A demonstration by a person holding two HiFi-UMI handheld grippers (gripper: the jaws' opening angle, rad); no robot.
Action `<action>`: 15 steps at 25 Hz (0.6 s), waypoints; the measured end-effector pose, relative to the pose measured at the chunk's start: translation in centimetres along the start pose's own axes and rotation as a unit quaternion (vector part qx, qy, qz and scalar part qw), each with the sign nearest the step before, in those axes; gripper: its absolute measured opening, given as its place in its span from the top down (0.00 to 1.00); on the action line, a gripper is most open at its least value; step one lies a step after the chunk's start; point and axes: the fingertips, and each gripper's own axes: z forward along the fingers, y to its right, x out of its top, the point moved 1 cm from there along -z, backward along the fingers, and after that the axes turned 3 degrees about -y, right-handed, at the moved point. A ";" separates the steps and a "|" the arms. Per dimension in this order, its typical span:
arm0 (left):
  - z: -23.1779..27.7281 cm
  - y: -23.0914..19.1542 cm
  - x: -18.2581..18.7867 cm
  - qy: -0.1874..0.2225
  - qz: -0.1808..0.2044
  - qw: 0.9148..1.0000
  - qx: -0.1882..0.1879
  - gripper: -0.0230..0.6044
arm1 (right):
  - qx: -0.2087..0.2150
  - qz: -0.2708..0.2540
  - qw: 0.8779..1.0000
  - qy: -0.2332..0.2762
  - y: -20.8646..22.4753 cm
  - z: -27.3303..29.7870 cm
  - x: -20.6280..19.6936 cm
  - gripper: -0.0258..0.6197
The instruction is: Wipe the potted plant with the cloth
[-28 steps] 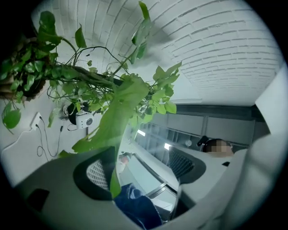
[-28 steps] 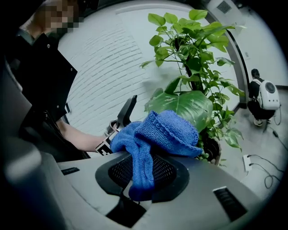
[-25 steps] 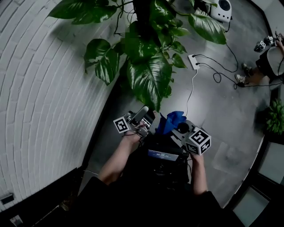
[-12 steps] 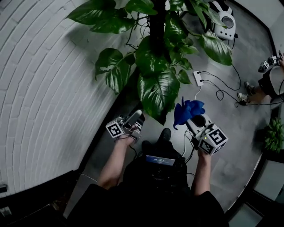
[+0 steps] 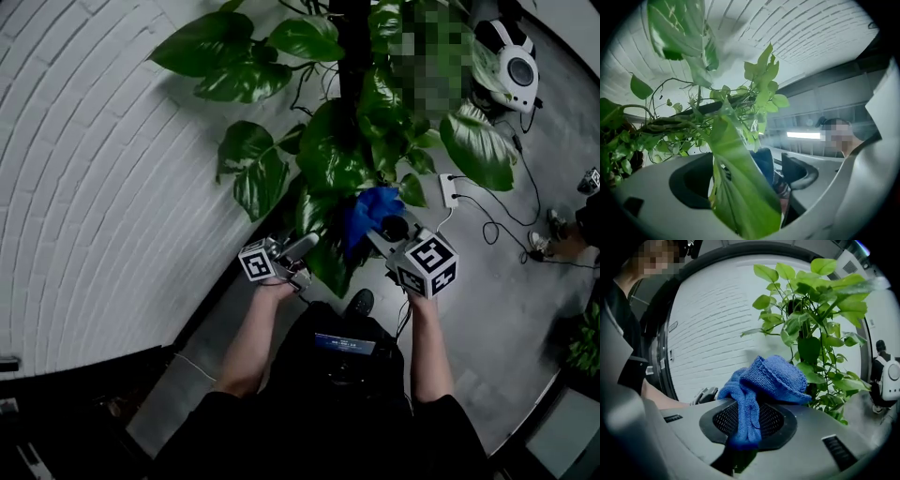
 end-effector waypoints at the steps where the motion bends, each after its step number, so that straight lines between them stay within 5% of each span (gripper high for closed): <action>1: 0.4 -0.2 0.0 -0.003 0.000 1.000 -0.002 0.24 | 0.007 0.004 1.000 -0.004 0.6 0.7 -0.1 0.79; 15: 1.7 -0.8 0.4 -0.032 -0.015 0.999 -0.038 0.33 | -0.014 0.010 1.000 -0.009 5.9 9.5 2.6 0.79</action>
